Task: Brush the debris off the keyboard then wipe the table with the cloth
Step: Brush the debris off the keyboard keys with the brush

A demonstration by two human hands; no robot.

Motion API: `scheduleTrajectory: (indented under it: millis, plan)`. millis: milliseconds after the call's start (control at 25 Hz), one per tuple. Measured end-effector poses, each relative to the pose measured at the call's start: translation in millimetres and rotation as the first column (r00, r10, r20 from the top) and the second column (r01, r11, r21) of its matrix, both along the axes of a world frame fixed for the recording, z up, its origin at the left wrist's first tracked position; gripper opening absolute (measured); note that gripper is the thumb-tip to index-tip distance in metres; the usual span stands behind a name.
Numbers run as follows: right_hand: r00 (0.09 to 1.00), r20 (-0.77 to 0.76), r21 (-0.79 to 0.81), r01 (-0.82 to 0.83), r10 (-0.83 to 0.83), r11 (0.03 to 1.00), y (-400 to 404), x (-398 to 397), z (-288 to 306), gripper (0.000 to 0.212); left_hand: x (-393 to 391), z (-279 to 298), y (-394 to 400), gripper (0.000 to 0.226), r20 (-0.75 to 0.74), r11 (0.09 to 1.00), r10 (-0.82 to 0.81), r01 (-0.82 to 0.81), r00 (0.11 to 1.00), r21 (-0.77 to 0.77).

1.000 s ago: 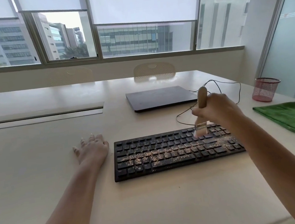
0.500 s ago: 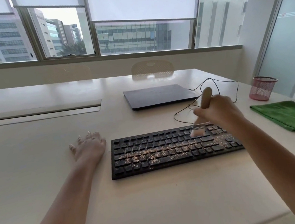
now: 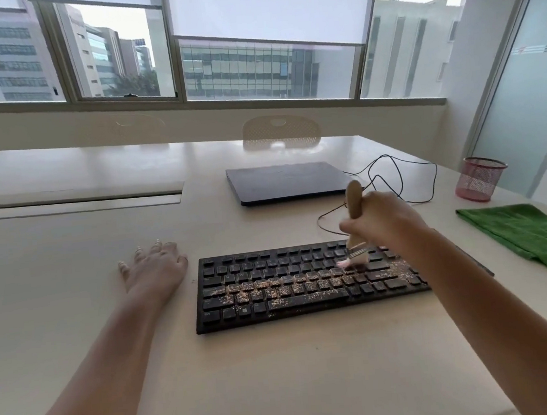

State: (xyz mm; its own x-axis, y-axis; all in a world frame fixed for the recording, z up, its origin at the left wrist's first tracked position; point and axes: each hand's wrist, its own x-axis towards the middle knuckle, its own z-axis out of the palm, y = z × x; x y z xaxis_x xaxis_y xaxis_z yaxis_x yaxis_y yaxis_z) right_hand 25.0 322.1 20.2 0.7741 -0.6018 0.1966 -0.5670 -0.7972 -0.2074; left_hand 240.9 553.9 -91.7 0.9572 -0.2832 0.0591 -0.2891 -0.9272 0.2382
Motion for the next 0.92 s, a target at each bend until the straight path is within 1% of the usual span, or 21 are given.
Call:
scheduleTrajectory:
  millis: [40, 80, 120, 160, 200, 280, 360, 400, 480, 560, 600, 680, 720, 760, 840, 880, 920]
  plan:
    - [0.998, 0.020, -0.071, 0.057, -0.055, 0.996, -3, -3, 4, 0.023, 1, 0, 0, 0.050, 0.000, 1.000, -0.002, 0.002, 1.000, 0.000]
    - [0.995, 0.069, -0.121, 0.079, -0.071, 0.989, 0, -2, 7, 0.023, 1, 1, 0, 0.050, -0.001, 1.000, -0.005, 0.005, 1.000, 0.003]
    - [0.992, 0.116, -0.136, 0.060, -0.044, 0.989, 7, 4, 9, 0.025, 1, 1, 0, 0.049, -0.003, 1.000, -0.005, 0.005, 1.000, 0.006]
    - [0.988, 0.151, -0.104, 0.000, 0.016, 0.995, 16, 11, 8, 0.029, 1, 1, 0, 0.049, -0.006, 1.000, -0.003, 0.003, 1.000, 0.007]
    - [0.979, 0.184, -0.034, -0.087, 0.092, 0.996, 26, 19, 3, 0.032, 2, 1, 1, 0.049, -0.008, 1.000, -0.003, 0.003, 1.000, 0.011]
    - [0.936, 0.277, 0.104, -0.255, 0.218, 0.961, 49, 29, -10, 0.034, 3, 1, 3, 0.050, -0.014, 1.000, -0.016, 0.016, 1.000, 0.022]
    - [0.903, 0.343, 0.136, -0.320, 0.258, 0.938, 64, 33, -23, 0.032, 3, 1, 3, 0.050, -0.027, 1.000, -0.024, 0.025, 0.999, 0.019]
    - [0.903, 0.347, 0.134, -0.314, 0.252, 0.940, 66, 33, -28, 0.031, 2, 1, 2, 0.051, -0.030, 1.000, -0.022, 0.023, 0.999, 0.018]
    - [0.930, 0.301, 0.154, -0.267, 0.212, 0.951, 64, 33, -29, 0.027, 2, 1, 1, 0.050, -0.027, 1.000, -0.015, 0.016, 1.000, 0.019]
    - [0.947, 0.258, 0.135, -0.230, 0.190, 0.964, 63, 33, -20, 0.025, 2, 2, 0, 0.049, -0.019, 1.000, -0.014, 0.014, 1.000, 0.015]
    - [0.946, 0.266, 0.143, -0.228, 0.185, 0.963, 62, 34, -15, 0.025, 2, 3, 0, 0.049, -0.017, 1.000, -0.015, 0.015, 1.000, 0.014]
    - [0.933, 0.305, 0.264, -0.274, 0.190, 0.925, 62, 39, -10, 0.024, 2, 4, 0, 0.050, -0.023, 1.000, -0.012, 0.012, 1.000, 0.014]
    - [0.933, 0.297, 0.309, -0.296, 0.204, 0.904, 64, 40, -10, 0.022, 1, 4, 0, 0.050, -0.029, 1.000, -0.009, 0.010, 1.000, 0.017]
    - [0.938, 0.259, 0.298, -0.305, 0.231, 0.904, 64, 41, -12, 0.021, 0, 3, 0, 0.050, -0.033, 1.000, -0.009, 0.010, 0.999, 0.021]
    - [0.949, 0.167, 0.215, -0.300, 0.268, 0.929, 61, 40, -14, 0.022, -1, 3, -1, 0.049, -0.031, 1.000, -0.014, 0.015, 0.999, 0.022]
    - [0.950, 0.154, 0.196, -0.298, 0.271, 0.934, 59, 40, -12, 0.024, -2, 3, 0, 0.049, -0.029, 1.000, -0.014, 0.014, 0.999, 0.024]
    - [0.947, 0.173, 0.191, -0.301, 0.270, 0.934, 57, 42, -8, 0.026, -3, 4, 0, 0.049, -0.027, 1.000, -0.011, 0.011, 1.000, 0.024]
